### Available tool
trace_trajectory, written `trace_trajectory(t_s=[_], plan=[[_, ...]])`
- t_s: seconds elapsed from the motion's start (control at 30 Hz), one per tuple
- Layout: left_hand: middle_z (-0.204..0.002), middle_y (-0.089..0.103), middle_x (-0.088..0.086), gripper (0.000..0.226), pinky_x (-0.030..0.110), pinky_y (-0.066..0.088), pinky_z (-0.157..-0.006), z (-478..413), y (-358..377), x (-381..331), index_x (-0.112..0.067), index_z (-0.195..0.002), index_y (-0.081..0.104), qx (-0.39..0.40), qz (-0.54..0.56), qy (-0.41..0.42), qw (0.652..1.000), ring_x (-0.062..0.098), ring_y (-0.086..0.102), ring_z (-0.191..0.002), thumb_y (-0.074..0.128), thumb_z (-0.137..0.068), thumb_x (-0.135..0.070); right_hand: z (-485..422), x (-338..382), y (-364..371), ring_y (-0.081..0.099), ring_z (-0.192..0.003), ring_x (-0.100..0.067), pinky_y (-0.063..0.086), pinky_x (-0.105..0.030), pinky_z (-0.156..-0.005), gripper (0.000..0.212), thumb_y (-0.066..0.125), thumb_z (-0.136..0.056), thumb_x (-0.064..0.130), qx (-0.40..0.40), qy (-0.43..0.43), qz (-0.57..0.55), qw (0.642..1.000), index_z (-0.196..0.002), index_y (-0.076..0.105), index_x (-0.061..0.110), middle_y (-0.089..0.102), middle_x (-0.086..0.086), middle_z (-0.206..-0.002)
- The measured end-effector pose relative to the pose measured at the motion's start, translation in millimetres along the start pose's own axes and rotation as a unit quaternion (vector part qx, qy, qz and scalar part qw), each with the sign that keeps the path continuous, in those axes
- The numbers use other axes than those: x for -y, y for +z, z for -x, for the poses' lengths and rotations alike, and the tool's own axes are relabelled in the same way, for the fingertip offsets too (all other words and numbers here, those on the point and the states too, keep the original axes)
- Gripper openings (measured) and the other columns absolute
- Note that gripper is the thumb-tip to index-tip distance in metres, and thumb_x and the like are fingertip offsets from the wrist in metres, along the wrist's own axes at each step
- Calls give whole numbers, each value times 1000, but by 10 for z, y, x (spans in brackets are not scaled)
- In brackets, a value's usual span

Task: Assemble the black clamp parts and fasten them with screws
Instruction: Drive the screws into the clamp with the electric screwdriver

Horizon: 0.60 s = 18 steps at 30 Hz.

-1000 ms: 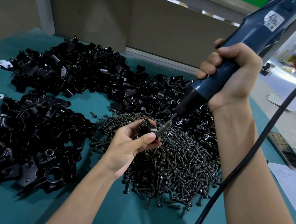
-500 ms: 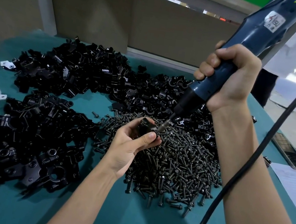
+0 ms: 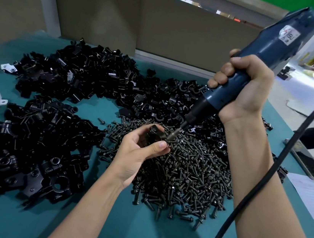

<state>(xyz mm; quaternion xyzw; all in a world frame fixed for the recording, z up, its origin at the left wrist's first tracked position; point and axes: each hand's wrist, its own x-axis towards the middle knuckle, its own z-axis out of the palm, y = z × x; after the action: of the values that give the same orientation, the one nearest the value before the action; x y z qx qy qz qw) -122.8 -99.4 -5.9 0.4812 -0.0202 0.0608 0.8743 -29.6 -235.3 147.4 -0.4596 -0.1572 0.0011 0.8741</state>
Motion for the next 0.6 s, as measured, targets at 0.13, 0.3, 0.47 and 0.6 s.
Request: trace_trajectory(t_s=[0.13, 0.3, 0.47, 0.6], plan=[[-92, 73, 3, 30, 30, 59, -82, -10, -29, -11, -22, -94, 77, 0, 6, -4, 1000, 26, 73, -85, 81, -67, -10, 4, -9, 13, 39, -43, -12, 38, -22, -48, 9, 52, -69, 7, -5, -1, -7, 1000, -74, 51, 14, 44, 2, -53], [-91, 73, 2, 29, 30, 59, -82, -12, -33, -12, -24, -93, 78, 2, 5, -2, 1000, 25, 73, -84, 79, -69, -8, 12, -4, 15, 39, -44, -12, 38, -22, -48, 9, 51, -71, 7, 0, 0, -8, 1000, -77, 53, 13, 44, 3, -54], [-90, 72, 2, 30, 30, 59, -81, -8, -39, -20, -21, -94, 77, -4, 4, -2, 1000, 26, 73, -84, 80, -67, -9, 21, -22, 16, 39, -44, -12, 38, -23, -48, 9, 51, -69, 7, -7, -2, -11, 1000, -76, 51, 13, 44, 2, -54], [-89, 72, 0, 30, 33, 60, -84, -9, -37, -16, -21, -93, 76, -2, -3, -3, 1000, 24, 73, -82, 81, -66, -11, 29, -29, 16, 39, -44, -12, 38, -22, -47, 9, 52, -68, 7, -14, -2, -7, 1000, -74, 51, 14, 44, 3, -54]])
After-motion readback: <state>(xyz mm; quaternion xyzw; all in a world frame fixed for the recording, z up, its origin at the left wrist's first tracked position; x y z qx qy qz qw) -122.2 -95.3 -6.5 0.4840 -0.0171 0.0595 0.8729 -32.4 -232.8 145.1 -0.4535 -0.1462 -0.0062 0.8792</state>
